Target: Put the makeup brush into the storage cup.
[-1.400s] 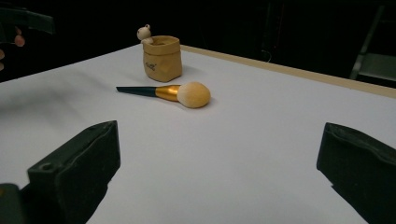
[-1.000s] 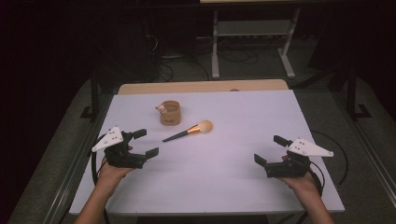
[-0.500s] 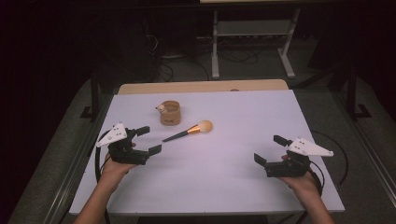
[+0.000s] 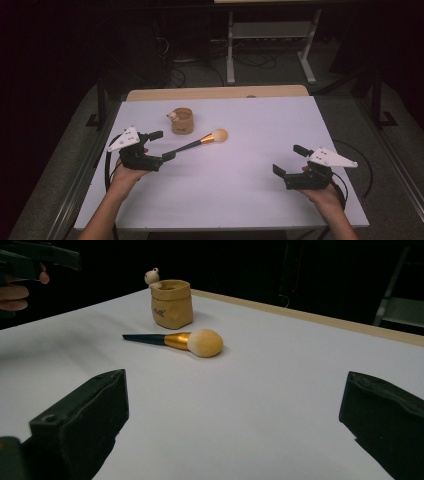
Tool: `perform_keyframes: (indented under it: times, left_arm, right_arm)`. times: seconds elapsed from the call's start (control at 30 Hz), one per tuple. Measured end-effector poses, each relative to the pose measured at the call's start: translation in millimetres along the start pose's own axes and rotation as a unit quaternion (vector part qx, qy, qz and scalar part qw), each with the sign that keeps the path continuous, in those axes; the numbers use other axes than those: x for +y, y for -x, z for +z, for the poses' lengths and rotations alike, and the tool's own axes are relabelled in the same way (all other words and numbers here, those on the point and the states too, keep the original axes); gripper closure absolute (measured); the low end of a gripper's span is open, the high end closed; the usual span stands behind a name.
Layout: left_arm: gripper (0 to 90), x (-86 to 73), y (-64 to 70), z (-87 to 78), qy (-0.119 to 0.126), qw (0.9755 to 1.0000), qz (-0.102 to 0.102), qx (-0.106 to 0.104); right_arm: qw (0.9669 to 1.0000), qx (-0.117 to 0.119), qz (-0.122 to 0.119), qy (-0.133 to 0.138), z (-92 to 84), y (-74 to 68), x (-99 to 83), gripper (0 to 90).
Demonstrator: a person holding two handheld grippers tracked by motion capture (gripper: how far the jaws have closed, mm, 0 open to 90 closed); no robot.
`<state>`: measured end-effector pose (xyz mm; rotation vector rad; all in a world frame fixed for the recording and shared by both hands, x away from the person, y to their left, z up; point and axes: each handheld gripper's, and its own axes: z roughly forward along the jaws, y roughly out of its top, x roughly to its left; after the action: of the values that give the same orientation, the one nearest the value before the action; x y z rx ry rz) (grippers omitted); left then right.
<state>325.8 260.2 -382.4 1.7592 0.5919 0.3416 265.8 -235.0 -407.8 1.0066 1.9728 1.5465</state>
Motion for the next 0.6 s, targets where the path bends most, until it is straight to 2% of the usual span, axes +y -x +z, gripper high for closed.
perform_keyframes:
  times: [0.33,0.6]
  left_arm:
    - [10.2,7.8,-3.7,6.2,0.002,1.0000,0.008,-0.003]
    - [10.2,9.3,-6.1,12.2,0.005,0.9999,0.008,-0.008]
  right_arm:
    - [1.0000,0.000,0.001,0.001,-0.5,0.1,0.3,0.0]
    - [1.0000,0.000,0.000,0.002,-0.5,-0.2,0.9,0.0]
